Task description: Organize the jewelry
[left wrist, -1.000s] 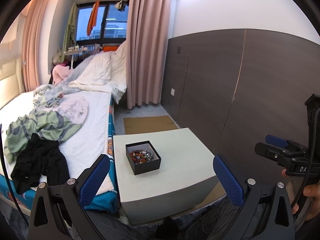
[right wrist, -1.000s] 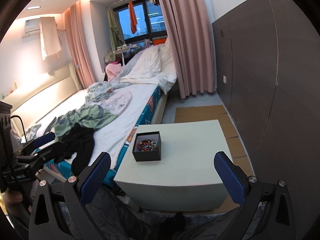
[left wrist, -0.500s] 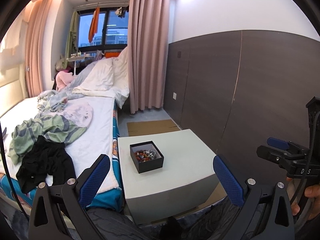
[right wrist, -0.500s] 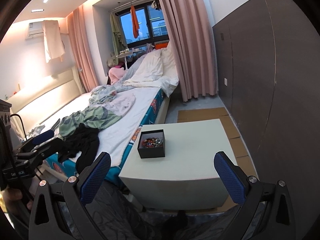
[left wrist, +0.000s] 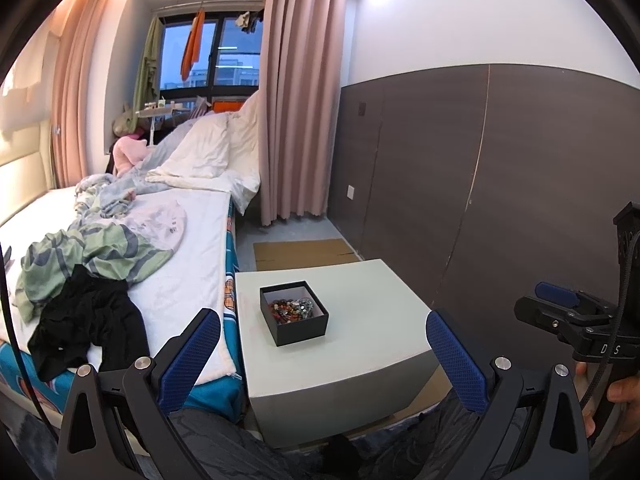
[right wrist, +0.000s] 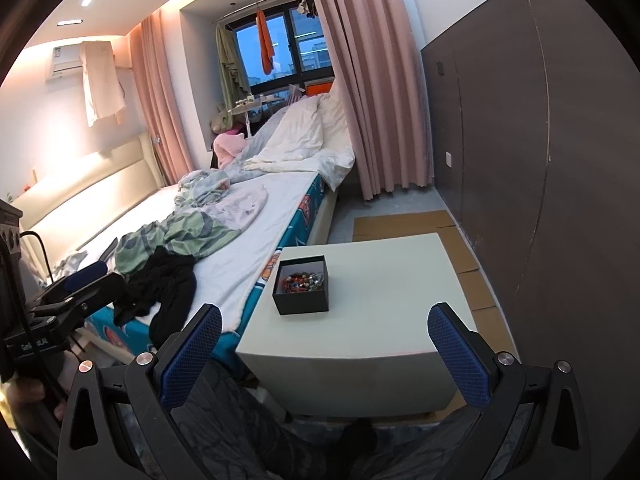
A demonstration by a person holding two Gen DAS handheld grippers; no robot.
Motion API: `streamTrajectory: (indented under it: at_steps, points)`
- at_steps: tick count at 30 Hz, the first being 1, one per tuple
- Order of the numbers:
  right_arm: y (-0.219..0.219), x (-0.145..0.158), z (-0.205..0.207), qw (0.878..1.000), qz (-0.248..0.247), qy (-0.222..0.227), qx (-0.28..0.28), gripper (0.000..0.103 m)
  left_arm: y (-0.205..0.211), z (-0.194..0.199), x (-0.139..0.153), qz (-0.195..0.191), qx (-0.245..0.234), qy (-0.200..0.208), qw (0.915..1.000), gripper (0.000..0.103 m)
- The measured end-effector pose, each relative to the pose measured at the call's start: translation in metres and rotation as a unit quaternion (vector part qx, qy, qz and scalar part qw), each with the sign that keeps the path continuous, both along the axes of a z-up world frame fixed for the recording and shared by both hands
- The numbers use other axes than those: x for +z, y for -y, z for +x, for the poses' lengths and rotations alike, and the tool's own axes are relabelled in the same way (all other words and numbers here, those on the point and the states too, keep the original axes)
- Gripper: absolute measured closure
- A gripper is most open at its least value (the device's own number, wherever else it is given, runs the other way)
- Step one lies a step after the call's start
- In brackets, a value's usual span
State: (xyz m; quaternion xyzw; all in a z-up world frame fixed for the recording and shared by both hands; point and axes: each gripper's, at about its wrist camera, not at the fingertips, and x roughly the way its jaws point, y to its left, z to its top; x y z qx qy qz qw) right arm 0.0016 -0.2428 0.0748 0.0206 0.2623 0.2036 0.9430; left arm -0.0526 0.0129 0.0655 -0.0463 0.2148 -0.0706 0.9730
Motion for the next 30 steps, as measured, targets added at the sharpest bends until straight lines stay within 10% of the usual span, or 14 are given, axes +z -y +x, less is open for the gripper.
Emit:
streamTrajectory:
  at_steps: [30]
  points:
    - [0.004,-0.01,0.002,1.0,0.006,-0.022,-0.014,0.0,-0.01,-0.003,-0.004,-0.012,0.001,0.0,0.9999,0.001]
